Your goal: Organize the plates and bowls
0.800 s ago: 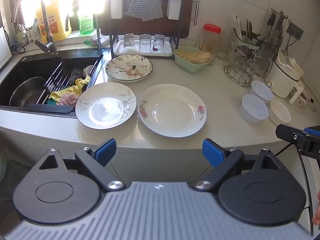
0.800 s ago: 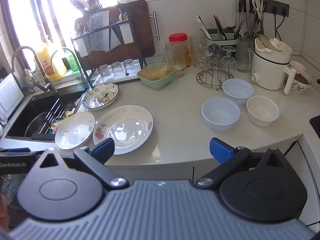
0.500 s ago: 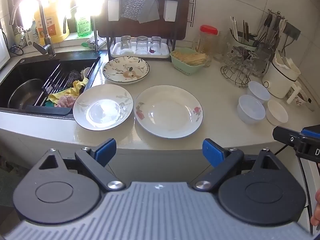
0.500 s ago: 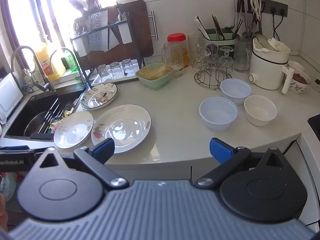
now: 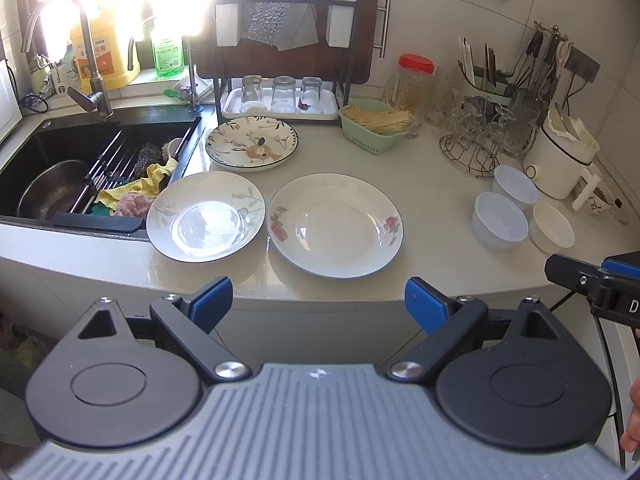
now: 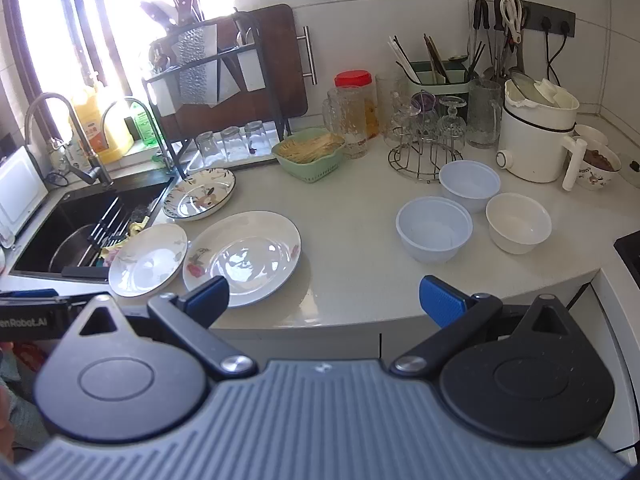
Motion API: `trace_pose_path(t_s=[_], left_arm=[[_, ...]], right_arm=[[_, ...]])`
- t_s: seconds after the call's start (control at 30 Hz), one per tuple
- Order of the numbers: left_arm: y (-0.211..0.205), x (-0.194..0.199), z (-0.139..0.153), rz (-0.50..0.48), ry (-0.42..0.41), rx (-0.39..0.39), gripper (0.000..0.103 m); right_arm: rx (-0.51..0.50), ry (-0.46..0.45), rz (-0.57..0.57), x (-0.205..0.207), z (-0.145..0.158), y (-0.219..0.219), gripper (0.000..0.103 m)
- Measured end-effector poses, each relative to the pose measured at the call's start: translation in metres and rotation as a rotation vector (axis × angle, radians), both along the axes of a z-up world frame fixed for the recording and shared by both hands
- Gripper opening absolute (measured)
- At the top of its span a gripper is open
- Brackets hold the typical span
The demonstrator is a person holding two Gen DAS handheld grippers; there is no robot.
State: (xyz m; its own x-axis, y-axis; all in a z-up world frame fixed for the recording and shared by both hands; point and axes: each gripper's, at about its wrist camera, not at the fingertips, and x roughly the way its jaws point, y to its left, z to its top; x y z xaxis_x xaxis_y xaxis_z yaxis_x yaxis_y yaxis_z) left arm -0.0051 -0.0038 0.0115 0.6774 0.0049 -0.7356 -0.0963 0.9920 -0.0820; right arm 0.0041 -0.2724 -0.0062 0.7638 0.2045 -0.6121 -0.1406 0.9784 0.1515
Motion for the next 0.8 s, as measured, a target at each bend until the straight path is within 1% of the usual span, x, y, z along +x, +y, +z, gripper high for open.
trace_pose_path(t_s=[0.37, 0.6, 0.8], left_arm=[[0.0026, -0.0017, 0.0053, 0.001, -0.007, 0.001, 0.095], [-0.0007, -0.0030, 0.0029, -0.005, -0.009, 0.003, 0.095], [-0.0018, -0.0016, 0.0010, -0.007, -0.009, 0.000, 0.095]], right_arm=[[-0.007, -0.016, 0.003, -0.0012, -0.0011, 0.0019, 0.103], [-0.009, -0.013, 0.003, 0.0003, 0.0003, 0.0032, 0.103], [-0.013, -0.038, 0.012, -0.0029, 0.0020, 0.0038, 0.103]])
